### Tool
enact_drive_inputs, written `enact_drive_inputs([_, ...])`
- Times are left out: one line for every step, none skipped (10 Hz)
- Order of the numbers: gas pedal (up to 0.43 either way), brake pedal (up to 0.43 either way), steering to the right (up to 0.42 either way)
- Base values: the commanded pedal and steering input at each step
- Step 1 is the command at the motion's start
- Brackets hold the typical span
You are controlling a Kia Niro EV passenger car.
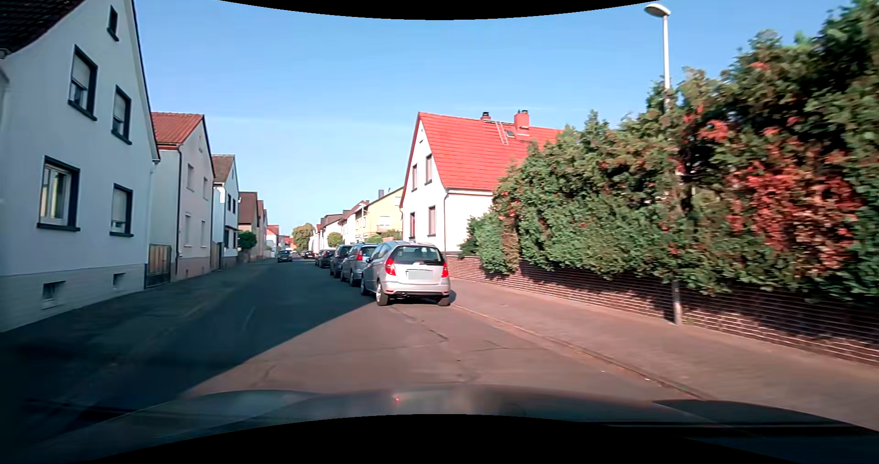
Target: Follow the waypoints while adhering to traffic rules and regulations
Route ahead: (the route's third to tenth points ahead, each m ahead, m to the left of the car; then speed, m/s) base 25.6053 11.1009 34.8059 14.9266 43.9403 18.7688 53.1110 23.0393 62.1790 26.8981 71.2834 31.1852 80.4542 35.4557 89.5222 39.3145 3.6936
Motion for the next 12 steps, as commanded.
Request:
enact_drive_inputs([0.228, 0.000, -0.586])
enact_drive_inputs([0.228, 0.000, -0.553])
enact_drive_inputs([0.240, 0.000, -0.509])
enact_drive_inputs([0.248, 0.000, -0.456])
enact_drive_inputs([0.260, 0.000, -0.396])
enact_drive_inputs([0.268, 0.000, -0.341])
enact_drive_inputs([0.268, 0.000, -0.275])
enact_drive_inputs([0.268, 0.000, -0.210])
enact_drive_inputs([0.280, 0.000, -0.148])
enact_drive_inputs([0.287, 0.000, -0.107])
enact_drive_inputs([0.299, 0.000, -0.075])
enact_drive_inputs([0.299, 0.000, -0.051])
